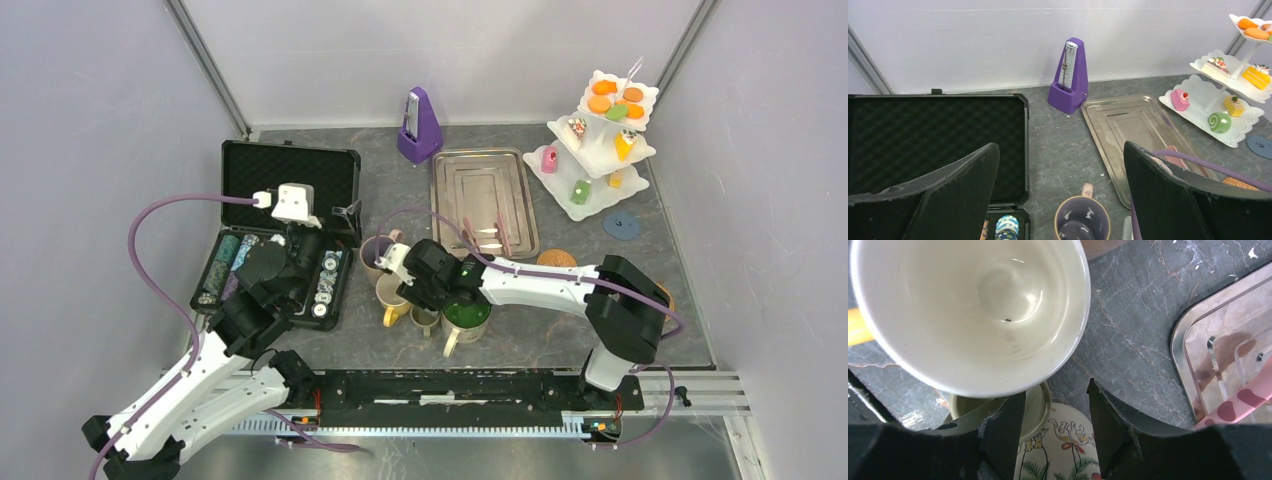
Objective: Serve the afternoon tea
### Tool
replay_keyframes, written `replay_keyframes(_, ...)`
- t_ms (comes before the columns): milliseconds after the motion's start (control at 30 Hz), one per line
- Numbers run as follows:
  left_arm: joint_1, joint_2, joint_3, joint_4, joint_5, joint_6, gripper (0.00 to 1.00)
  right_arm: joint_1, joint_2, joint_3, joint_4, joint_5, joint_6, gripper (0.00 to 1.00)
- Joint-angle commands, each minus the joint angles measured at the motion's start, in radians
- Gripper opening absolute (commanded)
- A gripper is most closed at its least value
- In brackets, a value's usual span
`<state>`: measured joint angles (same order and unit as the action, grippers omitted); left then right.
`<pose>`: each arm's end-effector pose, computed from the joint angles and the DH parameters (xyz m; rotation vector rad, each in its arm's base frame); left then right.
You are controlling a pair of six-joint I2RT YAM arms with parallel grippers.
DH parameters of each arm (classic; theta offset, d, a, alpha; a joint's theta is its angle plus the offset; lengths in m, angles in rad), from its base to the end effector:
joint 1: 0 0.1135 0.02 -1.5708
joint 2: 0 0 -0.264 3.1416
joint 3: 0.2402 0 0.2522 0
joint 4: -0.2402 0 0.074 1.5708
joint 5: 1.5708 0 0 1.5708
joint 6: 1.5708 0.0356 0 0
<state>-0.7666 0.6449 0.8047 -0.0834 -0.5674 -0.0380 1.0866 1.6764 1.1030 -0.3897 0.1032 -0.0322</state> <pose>0.1177 -0.0868 0.3783 0.0896 1.5077 -0.2224 0.1655 0.3068 0.2037 -1.3188 2.1842 0.2886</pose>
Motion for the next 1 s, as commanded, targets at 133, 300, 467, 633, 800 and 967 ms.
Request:
replay_keyframes(133,0.006,-0.035,-0.028,0.079,-0.084,0.095,1.0,0.03,0.071,0.035,0.01,0.039,-0.031,0.54)
replay_keyframes(300,0.006,-0.056,-0.042,0.079,-0.094,0.099,1.0,0.046,0.076,0.03,0.008,0.042,-0.044,0.46)
replay_keyframes(467,0.005,-0.056,-0.046,0.079,-0.098,0.096,1.0,0.064,0.083,0.023,0.0,0.065,-0.056,0.4)
replay_keyframes(633,0.006,-0.052,-0.047,0.08,-0.098,0.095,1.0,0.073,0.077,-0.003,0.005,0.066,-0.061,0.44)
replay_keyframes(800,0.006,-0.051,-0.046,0.08,-0.1,0.096,1.0,0.077,0.072,-0.013,0.011,0.069,-0.071,0.41)
replay_keyframes(967,0.006,-0.046,-0.046,0.079,-0.1,0.097,1.0,0.081,0.047,-0.016,0.014,0.071,-0.072,0.31)
